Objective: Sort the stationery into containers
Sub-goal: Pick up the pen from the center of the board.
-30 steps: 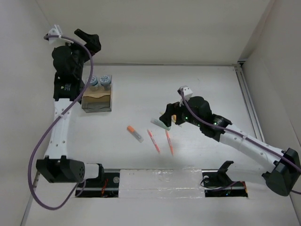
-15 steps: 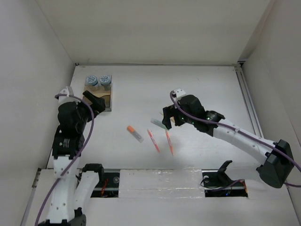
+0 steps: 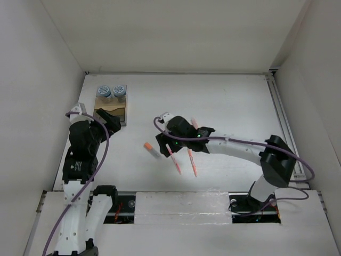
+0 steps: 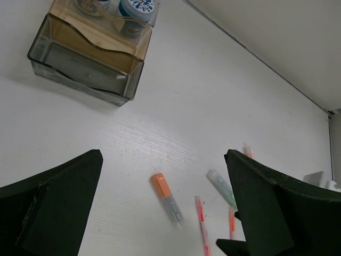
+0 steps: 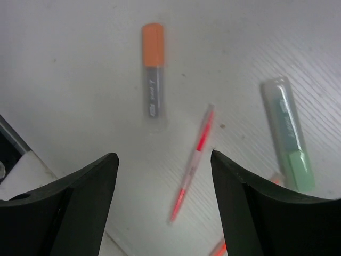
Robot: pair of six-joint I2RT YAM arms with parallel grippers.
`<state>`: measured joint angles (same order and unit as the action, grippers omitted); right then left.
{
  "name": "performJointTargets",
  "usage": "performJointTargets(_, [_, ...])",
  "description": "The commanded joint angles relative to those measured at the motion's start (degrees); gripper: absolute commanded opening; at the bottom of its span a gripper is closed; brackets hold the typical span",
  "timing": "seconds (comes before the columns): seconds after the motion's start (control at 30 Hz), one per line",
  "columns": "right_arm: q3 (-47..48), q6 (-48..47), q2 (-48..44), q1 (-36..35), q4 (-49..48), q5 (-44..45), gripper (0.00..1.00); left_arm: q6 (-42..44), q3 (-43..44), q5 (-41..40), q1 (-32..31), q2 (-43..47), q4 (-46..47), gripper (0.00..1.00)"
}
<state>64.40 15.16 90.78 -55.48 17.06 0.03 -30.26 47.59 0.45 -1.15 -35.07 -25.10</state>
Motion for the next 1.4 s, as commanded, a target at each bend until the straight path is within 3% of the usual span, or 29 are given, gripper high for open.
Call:
performJointTargets(0.0, [7.04,1.1,6.4,-3.4,-3.62,3.04,0.76,0.11,0.39,-0.8,-0.17,0.79,2.08,1.0])
performJointTargets(0.3, [19.07,0.57,18.63,-4.55,1.13,3.57,0.65,-0.94,0.39,-3.52,-0.17,2.1,1.02,1.0])
performJointTargets(0.47, [20.85,0.57,24.43,-4.55,1.66,4.71,0.63,-0.94,0.39,-4.05,-0.17,2.64,1.02,1.0])
performJointTargets(0.53, [21.47,0.57,25.06,-5.07,2.28,4.71,0.56,-0.94,0.39,-4.05,-0.17,2.64,1.02,1.0])
performJointTargets(1.2, [19.89,1.63,26.81,-7.18,5.44,8.05,0.62,-0.94,0.39,-3.52,-0.17,2.64,1.02,1.0])
performJointTargets(1.27, [19.09,2.15,26.81,-7.18,4.83,8.05,0.59,-0.94,0.39,-3.52,-0.17,3.16,1.02,1.0])
performJointTargets(1.37, [19.09,2.16,27.34,-7.18,4.83,8.05,0.45,-0.94,0.39,-3.52,-0.17,3.17,1.02,1.0])
